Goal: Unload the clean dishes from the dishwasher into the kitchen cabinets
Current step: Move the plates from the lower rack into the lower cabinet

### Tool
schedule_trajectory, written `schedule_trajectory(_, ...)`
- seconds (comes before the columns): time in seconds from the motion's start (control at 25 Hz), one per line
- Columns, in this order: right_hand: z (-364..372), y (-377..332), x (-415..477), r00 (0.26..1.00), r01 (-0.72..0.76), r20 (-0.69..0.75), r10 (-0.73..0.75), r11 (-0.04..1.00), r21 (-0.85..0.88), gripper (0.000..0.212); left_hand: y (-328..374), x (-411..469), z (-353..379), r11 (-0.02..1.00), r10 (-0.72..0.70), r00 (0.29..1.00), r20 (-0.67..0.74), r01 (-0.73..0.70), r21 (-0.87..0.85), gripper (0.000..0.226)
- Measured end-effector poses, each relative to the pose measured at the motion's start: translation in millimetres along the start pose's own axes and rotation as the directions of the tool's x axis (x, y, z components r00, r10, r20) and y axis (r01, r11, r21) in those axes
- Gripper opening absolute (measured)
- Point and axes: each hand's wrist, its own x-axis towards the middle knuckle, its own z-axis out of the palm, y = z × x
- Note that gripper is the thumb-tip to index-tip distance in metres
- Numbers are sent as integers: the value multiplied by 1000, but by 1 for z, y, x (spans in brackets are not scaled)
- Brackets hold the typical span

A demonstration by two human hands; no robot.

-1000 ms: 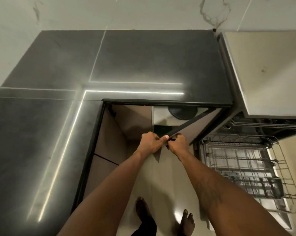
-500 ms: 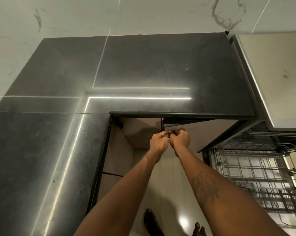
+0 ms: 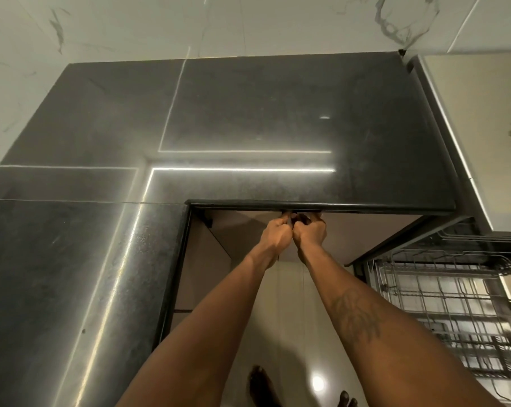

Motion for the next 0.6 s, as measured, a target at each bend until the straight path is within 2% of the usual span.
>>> schedule_trajectory(0.16,-5,8,0,997,-21,74,19,999,28,47,-3,6,3,999,-24,1000,-2,24,38,37)
schedule_trajectory(0.28,-16,10,-7,980,-71,190,67,997,12,57,-12,14,6,996,-39,999,6,38,84,52)
schedule_trajectory(0.36,-24,9,-8,977,-55,199,70,995,-83,60,-1,-1,4,990,-45,999,-23,47,131,50)
schedule_trajectory(0.48,-38,7,-15,974,26,226,34,966,-258,62,7,-20,6,975,-49,997,-63,62,215,21)
schedule_trajectory(0.52,-45,8,-18,967,72,253,9,949,-308,67,5,-26,7,966,-46,997,-63,60,251,19)
schedule_trajectory(0.6,-60,10,-26,948,183,313,-55,899,-399,74,1,-40,11,943,-43,998,-46,56,328,35)
